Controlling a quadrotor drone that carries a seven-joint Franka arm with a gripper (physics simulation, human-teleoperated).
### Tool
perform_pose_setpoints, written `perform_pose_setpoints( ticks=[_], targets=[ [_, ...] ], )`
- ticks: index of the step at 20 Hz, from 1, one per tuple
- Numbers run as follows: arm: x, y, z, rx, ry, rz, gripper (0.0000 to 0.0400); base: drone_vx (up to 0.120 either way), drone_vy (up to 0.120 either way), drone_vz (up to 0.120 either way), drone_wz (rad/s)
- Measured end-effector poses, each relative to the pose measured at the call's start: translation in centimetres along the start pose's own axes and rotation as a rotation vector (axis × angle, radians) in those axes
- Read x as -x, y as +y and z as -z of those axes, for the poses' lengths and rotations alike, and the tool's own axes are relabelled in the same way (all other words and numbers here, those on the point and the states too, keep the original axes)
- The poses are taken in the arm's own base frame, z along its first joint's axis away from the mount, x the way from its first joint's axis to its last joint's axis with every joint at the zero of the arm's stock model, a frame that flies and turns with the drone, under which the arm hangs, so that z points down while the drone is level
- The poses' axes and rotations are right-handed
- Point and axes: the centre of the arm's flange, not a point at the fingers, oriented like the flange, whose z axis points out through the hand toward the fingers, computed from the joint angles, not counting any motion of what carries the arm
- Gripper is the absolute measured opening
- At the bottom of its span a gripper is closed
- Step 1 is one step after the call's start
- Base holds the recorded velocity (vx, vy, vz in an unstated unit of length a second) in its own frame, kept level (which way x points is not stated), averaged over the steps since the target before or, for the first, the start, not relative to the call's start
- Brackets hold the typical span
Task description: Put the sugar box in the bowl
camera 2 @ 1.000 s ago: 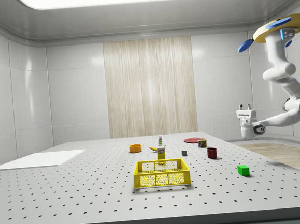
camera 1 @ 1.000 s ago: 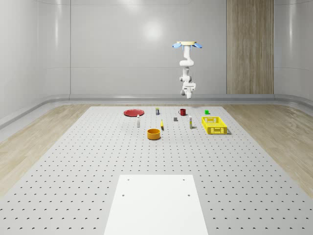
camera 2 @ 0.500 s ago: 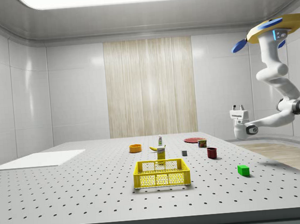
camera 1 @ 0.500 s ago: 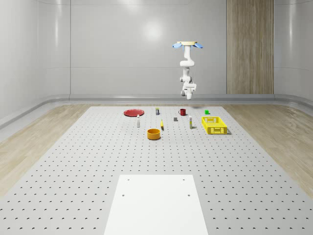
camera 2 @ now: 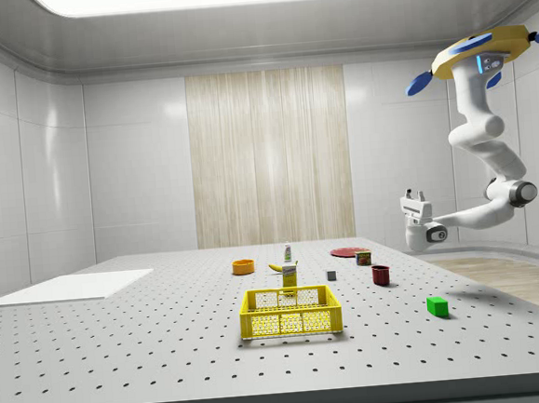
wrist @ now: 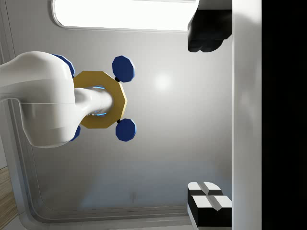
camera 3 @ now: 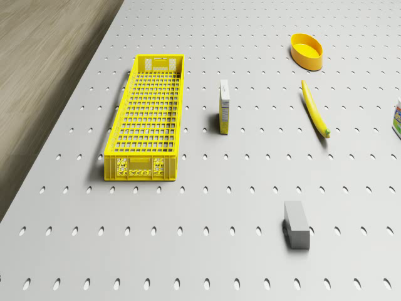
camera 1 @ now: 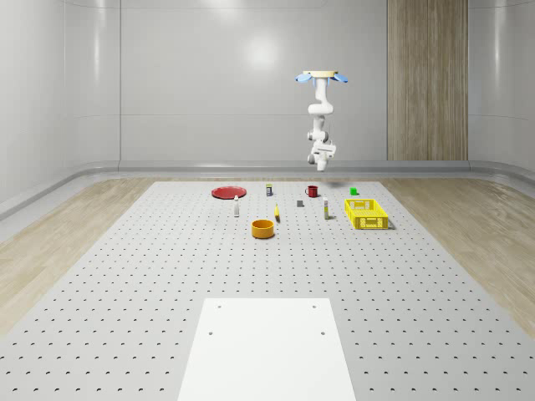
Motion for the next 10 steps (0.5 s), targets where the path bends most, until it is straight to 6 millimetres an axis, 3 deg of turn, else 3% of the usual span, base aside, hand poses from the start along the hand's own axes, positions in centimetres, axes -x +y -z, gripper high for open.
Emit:
perform_pose_setpoints(
  ticks=[6,10],
  targets=[
    [2.2,-2.1,-0.5,0.218,0.224,0.006,0.0400,0.120,0.000,0.000,0.000],
    [4.8,-4.7,-2.7,0.522,0.529,0.015,0.0400,0.120,0.000,0.000,0.000]
  ],
)
